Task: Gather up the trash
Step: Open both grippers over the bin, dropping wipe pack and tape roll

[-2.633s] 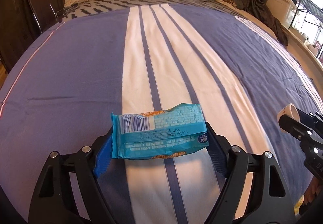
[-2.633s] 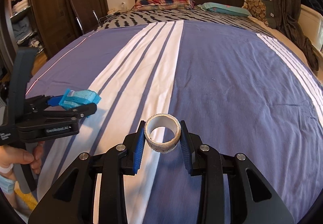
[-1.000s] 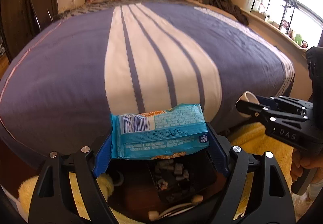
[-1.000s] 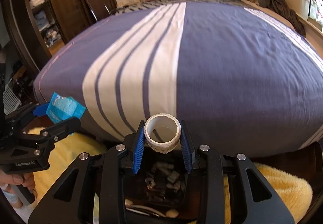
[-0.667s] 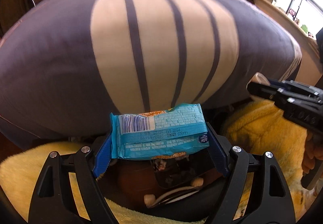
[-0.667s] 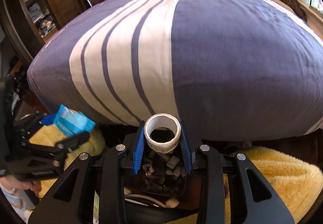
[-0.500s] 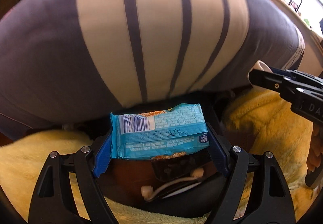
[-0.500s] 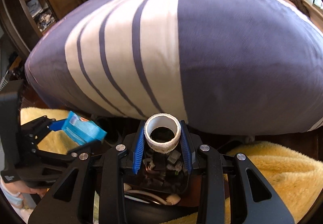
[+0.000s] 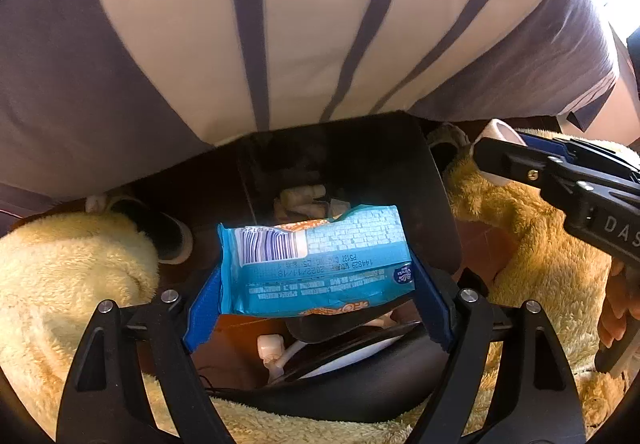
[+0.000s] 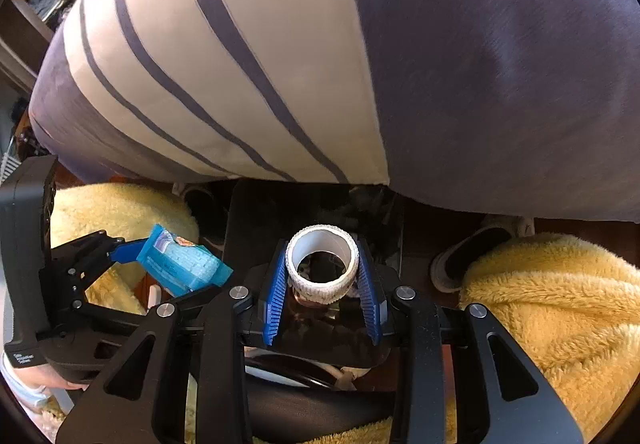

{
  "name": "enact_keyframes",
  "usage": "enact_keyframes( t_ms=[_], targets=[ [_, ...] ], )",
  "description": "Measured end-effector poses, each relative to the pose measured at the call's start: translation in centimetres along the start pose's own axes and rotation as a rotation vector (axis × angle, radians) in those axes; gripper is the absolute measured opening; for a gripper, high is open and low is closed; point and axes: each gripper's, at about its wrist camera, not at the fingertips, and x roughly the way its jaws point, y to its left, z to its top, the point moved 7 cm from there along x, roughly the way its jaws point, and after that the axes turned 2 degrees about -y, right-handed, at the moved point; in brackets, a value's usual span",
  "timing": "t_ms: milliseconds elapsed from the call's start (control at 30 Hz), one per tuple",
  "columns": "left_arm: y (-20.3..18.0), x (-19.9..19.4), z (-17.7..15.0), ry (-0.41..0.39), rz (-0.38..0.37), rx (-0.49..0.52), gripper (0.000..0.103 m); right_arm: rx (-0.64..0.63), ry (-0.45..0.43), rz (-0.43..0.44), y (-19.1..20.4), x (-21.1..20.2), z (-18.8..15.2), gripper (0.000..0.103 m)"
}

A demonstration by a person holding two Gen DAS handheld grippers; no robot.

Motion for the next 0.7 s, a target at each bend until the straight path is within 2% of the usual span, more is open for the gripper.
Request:
enact_keyframes(
  t_ms=[333, 467, 500, 567, 700],
  targets=[
    [0.0, 1.0, -0.1, 0.029, -0.009, -0.002, 0.078, -0.007, 0.033, 0.002, 0.3, 1.4, 0.2, 0.035],
    [0.1, 1.1, -0.1, 0.037, -0.006, -0.008, 0.083, -0.007, 0.032, 0.003, 0.2, 1.4, 0.3, 0.036],
    [0.1, 1.1, -0.1, 0.036, -0.003, -0.008, 0.086, -0.006, 0.032, 0.003, 0.2, 1.5, 0.3, 0.038],
    [0.1, 0.8, -0.1, 0.029, 0.003, -0.008, 0.09, 0.0, 0.029, 0.0, 0.1, 1.5, 0.3, 0.053],
    [0.0, 0.1, 0.1, 0.008, 0.013, -0.006, 0.095, 0.015, 0.006, -0.011, -0.2, 0.8, 0.6, 0.065]
  ],
)
